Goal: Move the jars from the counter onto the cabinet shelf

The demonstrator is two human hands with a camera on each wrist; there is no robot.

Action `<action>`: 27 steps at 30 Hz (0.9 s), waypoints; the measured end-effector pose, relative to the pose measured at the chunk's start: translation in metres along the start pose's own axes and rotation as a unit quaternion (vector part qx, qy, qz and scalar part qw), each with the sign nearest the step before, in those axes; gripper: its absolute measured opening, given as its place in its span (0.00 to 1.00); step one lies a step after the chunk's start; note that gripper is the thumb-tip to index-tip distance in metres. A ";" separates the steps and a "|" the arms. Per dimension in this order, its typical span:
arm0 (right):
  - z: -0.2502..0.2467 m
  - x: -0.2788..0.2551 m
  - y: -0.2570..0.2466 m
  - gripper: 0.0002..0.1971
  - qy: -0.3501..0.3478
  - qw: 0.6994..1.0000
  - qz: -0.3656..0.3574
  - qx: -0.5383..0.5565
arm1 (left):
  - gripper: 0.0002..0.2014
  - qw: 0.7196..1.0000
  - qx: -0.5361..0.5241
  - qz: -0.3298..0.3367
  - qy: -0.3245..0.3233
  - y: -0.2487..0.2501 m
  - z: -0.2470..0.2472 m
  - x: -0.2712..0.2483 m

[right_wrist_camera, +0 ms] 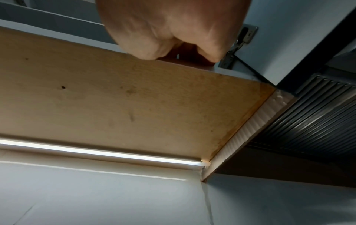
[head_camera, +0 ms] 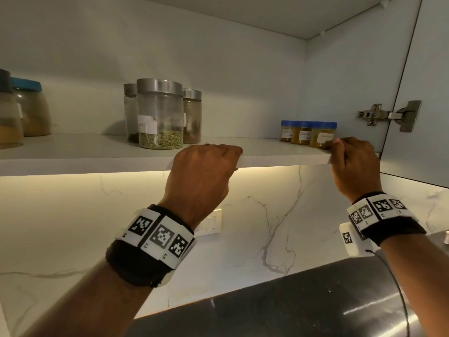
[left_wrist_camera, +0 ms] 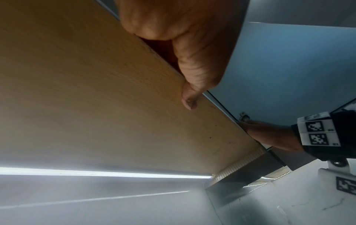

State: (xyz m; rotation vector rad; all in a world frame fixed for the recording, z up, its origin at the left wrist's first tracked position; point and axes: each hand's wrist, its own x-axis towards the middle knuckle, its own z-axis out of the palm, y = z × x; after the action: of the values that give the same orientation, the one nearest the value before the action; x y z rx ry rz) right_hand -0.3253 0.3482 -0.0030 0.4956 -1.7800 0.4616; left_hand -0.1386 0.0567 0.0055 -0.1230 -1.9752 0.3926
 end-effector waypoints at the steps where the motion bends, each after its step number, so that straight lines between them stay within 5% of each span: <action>1: 0.000 0.001 -0.001 0.25 -0.010 1.000 -0.006 -0.007 | 0.12 1.000 -0.001 0.001 -0.003 -0.001 0.000 0.000; 9: -0.018 0.010 -0.007 0.27 -0.155 0.984 -0.039 -0.082 | 0.11 0.998 -0.021 -0.018 -0.063 0.004 -0.009 0.003; 15: -0.018 0.010 -0.007 0.29 -0.152 0.986 0.059 -0.029 | 0.17 0.995 -0.035 -0.045 -0.082 0.010 -0.018 0.004; 27: -0.061 -0.011 -0.025 0.29 -0.178 0.983 0.031 0.033 | 0.34 0.984 -0.039 -0.059 -0.166 0.027 -0.069 -0.010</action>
State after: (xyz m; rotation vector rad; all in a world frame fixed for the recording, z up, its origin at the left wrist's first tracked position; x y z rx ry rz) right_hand -0.2602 0.3613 0.0033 0.5983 -2.1349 0.4992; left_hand -0.0744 0.0946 0.0147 0.0128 -2.3152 0.2711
